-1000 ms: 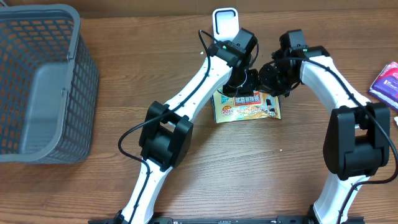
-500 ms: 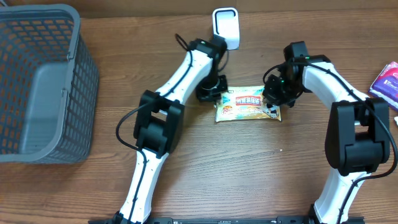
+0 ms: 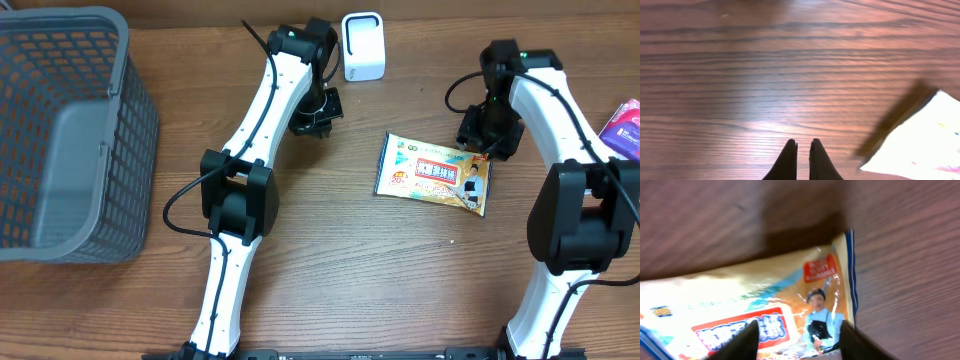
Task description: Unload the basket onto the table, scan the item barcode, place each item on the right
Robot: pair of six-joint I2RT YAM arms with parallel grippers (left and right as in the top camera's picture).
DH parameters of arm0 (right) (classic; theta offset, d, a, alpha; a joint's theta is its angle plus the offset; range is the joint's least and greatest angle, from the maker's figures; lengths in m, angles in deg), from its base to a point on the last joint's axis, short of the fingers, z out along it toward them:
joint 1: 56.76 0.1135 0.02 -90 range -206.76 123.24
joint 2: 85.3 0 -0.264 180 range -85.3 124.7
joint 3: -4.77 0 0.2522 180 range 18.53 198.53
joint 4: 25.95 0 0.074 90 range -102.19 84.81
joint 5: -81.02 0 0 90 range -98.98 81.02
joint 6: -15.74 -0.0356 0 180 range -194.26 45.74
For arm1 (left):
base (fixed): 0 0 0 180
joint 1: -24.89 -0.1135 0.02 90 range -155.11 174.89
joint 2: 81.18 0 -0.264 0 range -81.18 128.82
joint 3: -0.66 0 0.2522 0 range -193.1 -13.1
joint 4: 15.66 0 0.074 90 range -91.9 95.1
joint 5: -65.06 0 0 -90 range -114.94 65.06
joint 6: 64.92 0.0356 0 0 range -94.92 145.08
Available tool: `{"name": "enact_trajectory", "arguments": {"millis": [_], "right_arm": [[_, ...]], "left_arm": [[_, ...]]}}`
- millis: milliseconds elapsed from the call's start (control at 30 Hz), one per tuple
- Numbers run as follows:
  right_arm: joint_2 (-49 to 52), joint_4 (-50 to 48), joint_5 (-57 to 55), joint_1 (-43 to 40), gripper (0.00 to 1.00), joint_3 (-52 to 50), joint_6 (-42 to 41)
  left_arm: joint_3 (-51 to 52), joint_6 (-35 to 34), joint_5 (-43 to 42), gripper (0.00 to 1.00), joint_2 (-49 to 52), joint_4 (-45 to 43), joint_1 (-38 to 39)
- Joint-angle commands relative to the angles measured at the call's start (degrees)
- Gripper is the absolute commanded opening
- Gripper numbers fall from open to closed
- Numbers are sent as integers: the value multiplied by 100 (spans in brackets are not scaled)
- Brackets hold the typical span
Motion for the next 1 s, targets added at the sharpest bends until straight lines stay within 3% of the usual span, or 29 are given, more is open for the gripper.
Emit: {"name": "enact_trajectory", "arguments": {"millis": [0,33,100,167,500,767,867,967], "right_arm": [[-37,17,542,-332,100,238,149],[-37,13,680,-424,100,238,149],[-37,-22,977,-649,100,236,308],[-37,2,1270,-894,100,236,573],[-37,160,1370,-1370,100,234,907],[-17,-236,1349,-1364,100,-92,901],[-13,-444,1353,-1364,99,-549,861],[-13,-479,1353,-1364,96,-874,857]], "left_arm": [[-4,876,-1589,37,-33,-50,181],[63,946,-1746,61,-33,-90,219],[225,1040,-1993,90,-33,-243,332],[531,1036,-2122,100,-33,-568,483],[2052,780,-2653,99,-33,-2238,955],[2256,393,-2168,68,-33,-2719,1016],[2321,339,-2046,45,-33,-2752,1016],[2439,319,-2050,43,-33,-2865,1021]]}}
